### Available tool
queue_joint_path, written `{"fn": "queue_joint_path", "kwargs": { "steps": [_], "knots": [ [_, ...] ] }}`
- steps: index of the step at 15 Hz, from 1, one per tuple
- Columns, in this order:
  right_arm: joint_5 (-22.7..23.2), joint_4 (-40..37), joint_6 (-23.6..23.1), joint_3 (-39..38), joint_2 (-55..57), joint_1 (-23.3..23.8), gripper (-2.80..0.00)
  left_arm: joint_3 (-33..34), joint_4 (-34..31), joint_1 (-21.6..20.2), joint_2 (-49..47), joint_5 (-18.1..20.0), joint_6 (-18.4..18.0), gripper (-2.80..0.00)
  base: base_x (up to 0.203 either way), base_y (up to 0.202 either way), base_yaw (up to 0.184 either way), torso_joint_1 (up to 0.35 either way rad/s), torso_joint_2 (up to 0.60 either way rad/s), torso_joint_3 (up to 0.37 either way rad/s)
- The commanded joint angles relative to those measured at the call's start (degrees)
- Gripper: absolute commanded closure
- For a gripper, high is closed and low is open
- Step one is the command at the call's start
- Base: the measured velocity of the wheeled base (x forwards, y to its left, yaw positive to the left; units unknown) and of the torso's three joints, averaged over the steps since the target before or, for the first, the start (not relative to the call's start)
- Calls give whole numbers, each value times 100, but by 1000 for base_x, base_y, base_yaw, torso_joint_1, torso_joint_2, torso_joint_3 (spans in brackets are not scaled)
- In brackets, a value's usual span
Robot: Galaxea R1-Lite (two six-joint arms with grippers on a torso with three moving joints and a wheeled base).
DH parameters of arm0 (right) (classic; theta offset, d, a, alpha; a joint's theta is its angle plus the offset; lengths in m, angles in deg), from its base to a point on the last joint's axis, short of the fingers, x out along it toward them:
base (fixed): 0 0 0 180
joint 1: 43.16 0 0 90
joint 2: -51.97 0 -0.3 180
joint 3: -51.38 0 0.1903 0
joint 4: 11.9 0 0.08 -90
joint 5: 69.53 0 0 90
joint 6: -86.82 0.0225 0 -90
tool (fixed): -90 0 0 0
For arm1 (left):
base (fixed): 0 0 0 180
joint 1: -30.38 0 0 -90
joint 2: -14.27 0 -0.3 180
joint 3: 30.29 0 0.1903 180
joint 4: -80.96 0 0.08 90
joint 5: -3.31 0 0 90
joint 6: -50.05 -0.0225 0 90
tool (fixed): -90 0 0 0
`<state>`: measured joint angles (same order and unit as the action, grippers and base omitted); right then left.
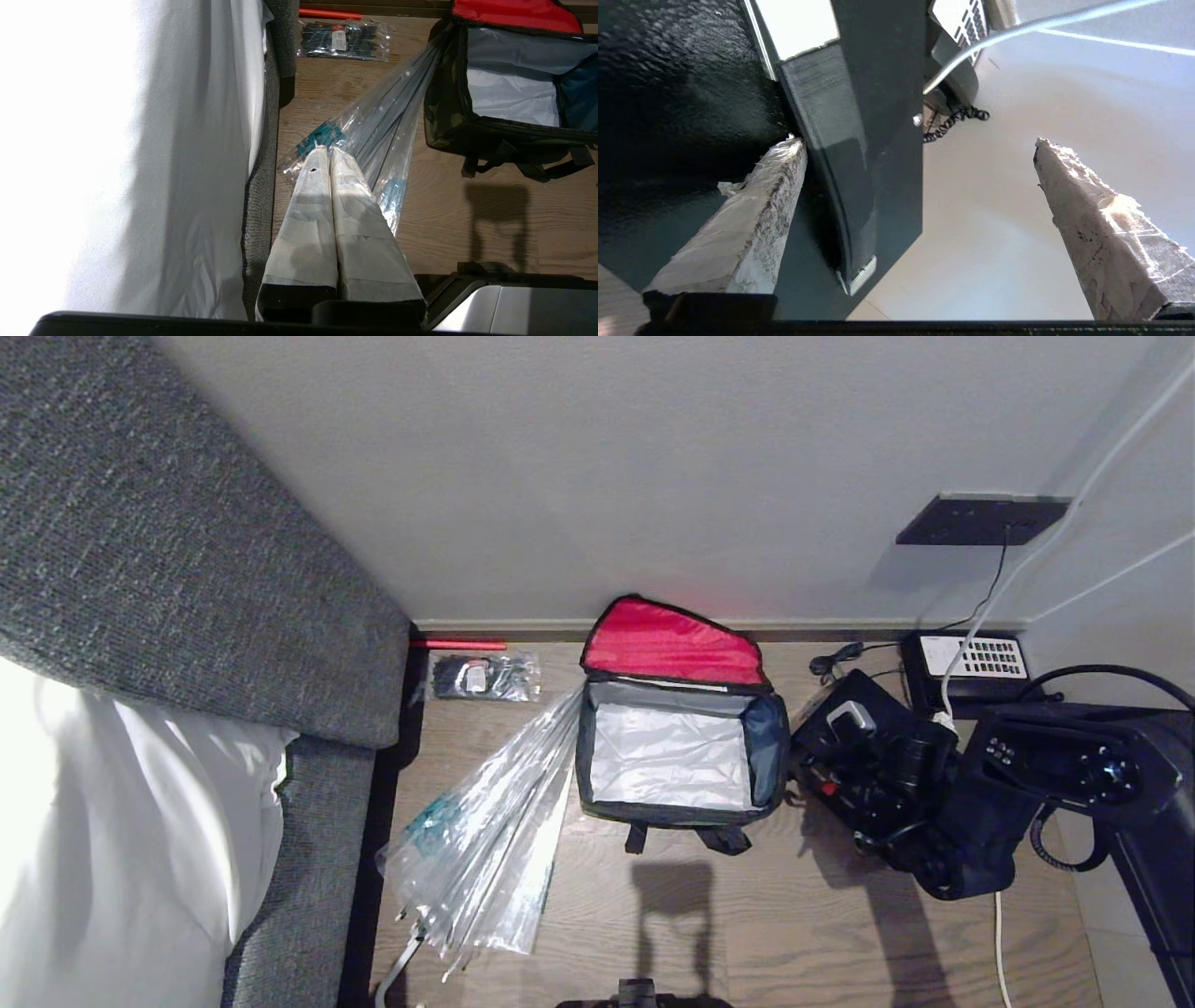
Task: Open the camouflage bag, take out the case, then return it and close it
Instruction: Grip the handle again
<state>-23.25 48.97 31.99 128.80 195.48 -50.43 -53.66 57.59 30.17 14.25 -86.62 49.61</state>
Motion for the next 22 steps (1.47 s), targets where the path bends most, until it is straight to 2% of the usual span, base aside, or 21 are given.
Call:
{"fn": "queue_joint_path", "kwargs": {
  "steps": [1, 4, 10, 15, 20, 21, 22],
  "knots": [
    [-23, 49, -37, 110, 104, 64, -280, 0, 0, 3, 11, 1, 0, 0, 0, 0, 0, 0, 0, 0],
    [-23, 48, -154, 202, 235, 203, -280, 0, 6, 3, 11, 1, 0, 0, 0, 0, 0, 0, 0, 0],
    [-23, -30, -499, 973, 228, 477, -280, 0, 0, 3, 11, 1, 0, 0, 0, 0, 0, 0, 0, 0],
    [-30, -796, -524, 1243, 66, 756, -280, -9, 0, 3, 11, 1, 0, 0, 0, 0, 0, 0, 0, 0],
    [-23, -874, -707, 1440, 125, 911, -280, 0, 0, 3, 11, 1, 0, 0, 0, 0, 0, 0, 0, 0],
    [-18, -881, -721, 1404, 116, 919, 0, 0, 0, 3, 11, 1, 0, 0, 0, 0, 0, 0, 0, 0],
    [-4, -875, -722, 1337, 116, 917, 0, 0, 0, 3, 11, 1, 0, 0, 0, 0, 0, 0, 0, 0]
  ]
}}
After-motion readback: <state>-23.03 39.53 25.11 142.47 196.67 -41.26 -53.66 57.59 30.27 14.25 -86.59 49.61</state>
